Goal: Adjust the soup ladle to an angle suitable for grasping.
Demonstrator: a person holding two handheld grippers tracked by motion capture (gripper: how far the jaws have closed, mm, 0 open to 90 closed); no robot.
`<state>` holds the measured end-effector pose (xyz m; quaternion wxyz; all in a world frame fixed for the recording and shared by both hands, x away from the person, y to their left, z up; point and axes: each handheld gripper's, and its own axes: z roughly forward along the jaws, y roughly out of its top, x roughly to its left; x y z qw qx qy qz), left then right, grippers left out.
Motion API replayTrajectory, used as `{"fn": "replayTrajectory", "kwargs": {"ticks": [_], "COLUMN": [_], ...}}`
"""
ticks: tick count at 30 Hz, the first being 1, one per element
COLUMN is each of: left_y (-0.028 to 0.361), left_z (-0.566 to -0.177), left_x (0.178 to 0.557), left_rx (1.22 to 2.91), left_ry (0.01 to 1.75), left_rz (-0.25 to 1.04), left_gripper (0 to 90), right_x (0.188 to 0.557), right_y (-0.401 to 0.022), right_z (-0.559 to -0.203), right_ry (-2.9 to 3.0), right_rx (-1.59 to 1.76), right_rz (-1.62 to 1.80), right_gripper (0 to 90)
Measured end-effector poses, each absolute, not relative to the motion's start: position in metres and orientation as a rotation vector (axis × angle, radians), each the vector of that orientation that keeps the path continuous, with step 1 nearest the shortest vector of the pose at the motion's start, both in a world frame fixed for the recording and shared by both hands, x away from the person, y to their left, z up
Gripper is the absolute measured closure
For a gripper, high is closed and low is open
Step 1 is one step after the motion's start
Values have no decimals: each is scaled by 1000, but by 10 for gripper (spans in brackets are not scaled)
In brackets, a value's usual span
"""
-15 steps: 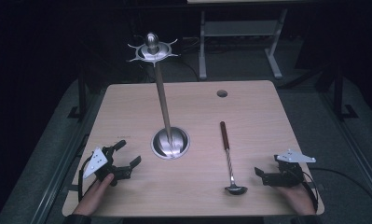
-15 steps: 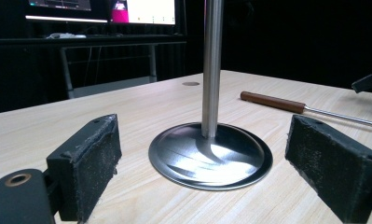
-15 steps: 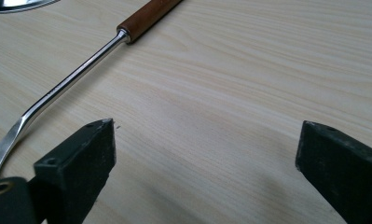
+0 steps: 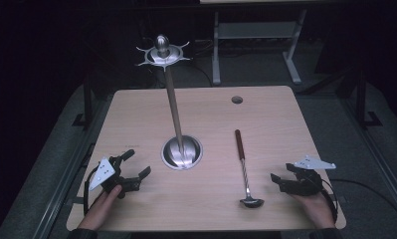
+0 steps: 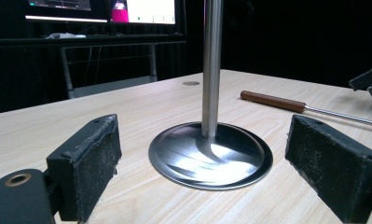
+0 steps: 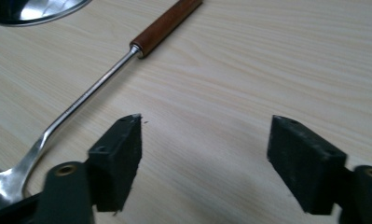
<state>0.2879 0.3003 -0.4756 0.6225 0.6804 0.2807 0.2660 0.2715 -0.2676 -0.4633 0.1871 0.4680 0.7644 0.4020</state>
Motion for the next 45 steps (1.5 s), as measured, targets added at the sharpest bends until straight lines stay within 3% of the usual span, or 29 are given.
{"fn": "replayTrajectory", "kwargs": {"ticks": [8,12,21,45], "left_y": [300,301,300,300], "left_z": [-476,-476,-476,-475], "left_x": [288,288,288,288], "left_rx": [1563,1564,1568,1567], "left_ry": [644,645,645,645], "left_rz": [612,611,612,610], "left_gripper": [97,97,97,97], "right_x": [280,284,299,351], "right_y": [-260,-254,-239,-209], "right_z": [-457,-455,-454,-453], "right_ry": [2158,2147,2167,2173], "right_rx": [1265,1242,1194,1174], "right_rz": [1164,1171,1209,1204], "right_gripper": [500,670,892,897]}}
